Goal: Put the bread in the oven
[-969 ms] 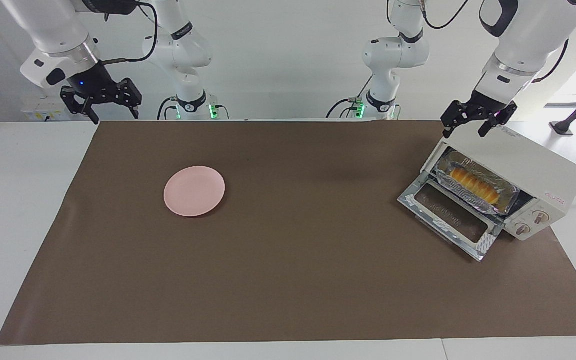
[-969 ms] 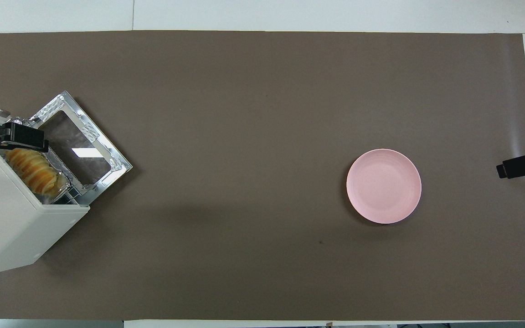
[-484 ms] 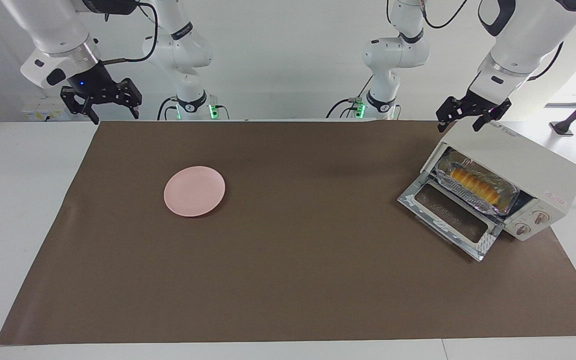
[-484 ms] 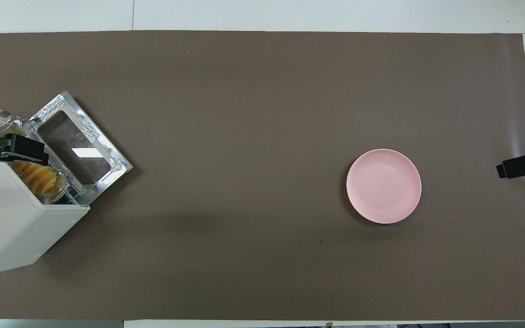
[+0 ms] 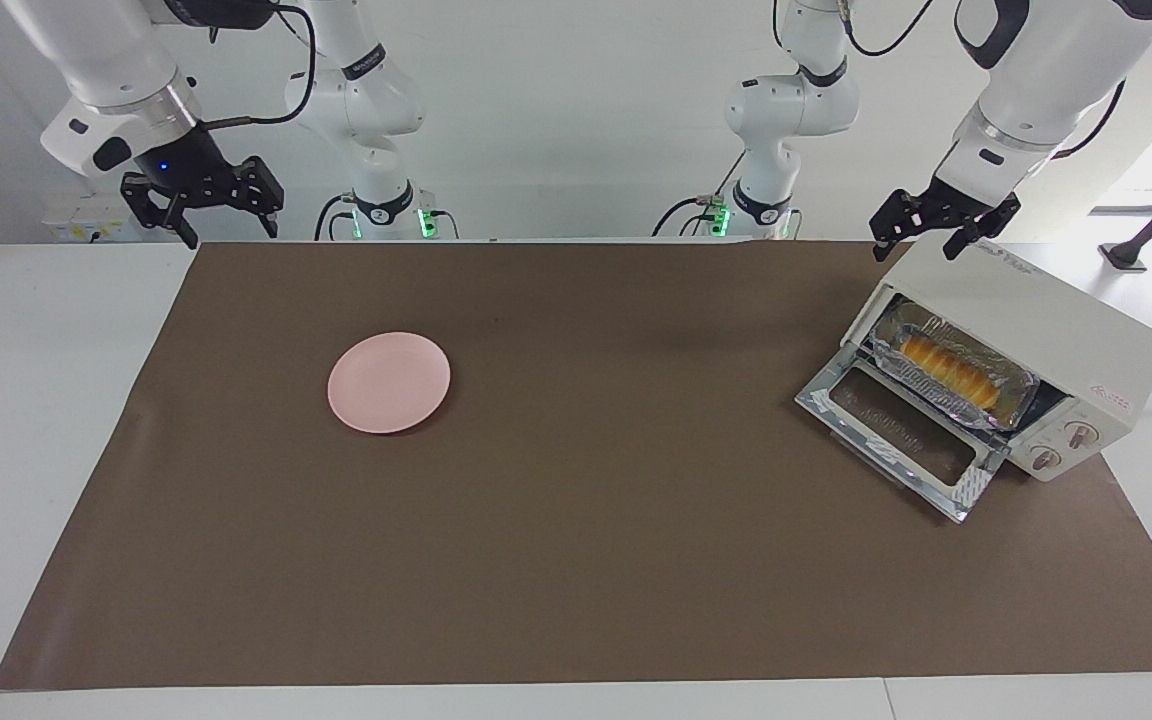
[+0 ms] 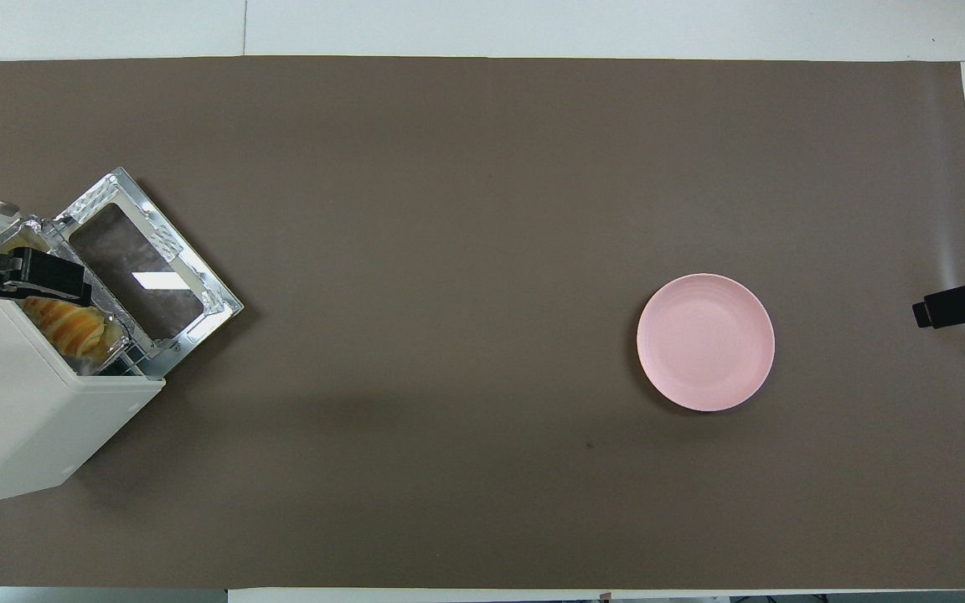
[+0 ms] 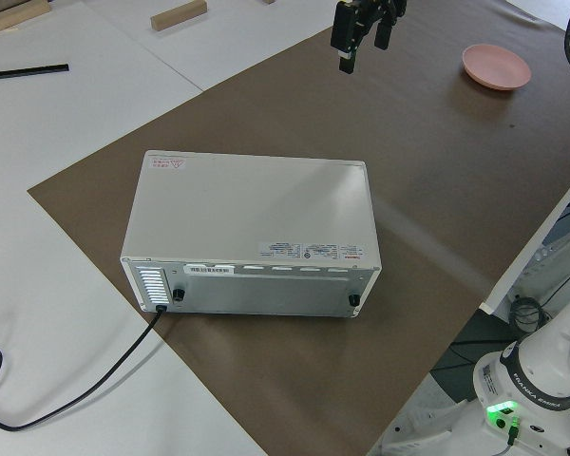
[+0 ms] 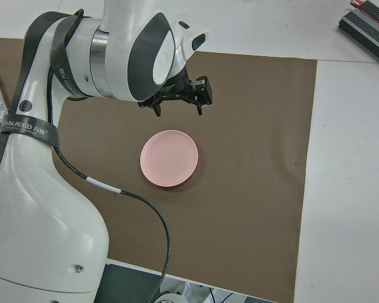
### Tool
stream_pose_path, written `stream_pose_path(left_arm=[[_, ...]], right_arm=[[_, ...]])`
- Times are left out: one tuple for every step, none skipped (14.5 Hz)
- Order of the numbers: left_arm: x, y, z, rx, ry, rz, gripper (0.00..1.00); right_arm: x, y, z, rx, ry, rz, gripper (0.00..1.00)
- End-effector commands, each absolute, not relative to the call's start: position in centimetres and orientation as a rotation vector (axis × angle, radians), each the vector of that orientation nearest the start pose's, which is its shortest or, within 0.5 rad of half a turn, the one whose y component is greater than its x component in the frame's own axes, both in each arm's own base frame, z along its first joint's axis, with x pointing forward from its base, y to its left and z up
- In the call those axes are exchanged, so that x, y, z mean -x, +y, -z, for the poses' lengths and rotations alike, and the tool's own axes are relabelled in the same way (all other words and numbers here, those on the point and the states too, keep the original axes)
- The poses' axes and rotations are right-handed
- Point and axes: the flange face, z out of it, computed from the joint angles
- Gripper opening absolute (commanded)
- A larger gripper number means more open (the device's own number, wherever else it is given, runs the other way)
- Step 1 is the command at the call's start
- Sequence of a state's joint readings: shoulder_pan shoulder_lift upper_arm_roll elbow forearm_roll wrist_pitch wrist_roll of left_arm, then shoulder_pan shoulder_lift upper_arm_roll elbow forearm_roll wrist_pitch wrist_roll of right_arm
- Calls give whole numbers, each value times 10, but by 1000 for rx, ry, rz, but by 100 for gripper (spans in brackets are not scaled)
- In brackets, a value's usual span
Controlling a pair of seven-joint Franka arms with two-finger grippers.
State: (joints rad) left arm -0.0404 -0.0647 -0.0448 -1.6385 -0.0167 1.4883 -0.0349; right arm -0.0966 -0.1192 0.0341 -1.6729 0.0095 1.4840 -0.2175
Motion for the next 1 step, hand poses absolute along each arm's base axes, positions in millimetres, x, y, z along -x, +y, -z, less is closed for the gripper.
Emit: stream_pose_path(left_arm=[[-523, -48, -625, 3142, 78, -138, 100]], right_arm=[[-504, -31, -634, 3127, -246, -126, 100]])
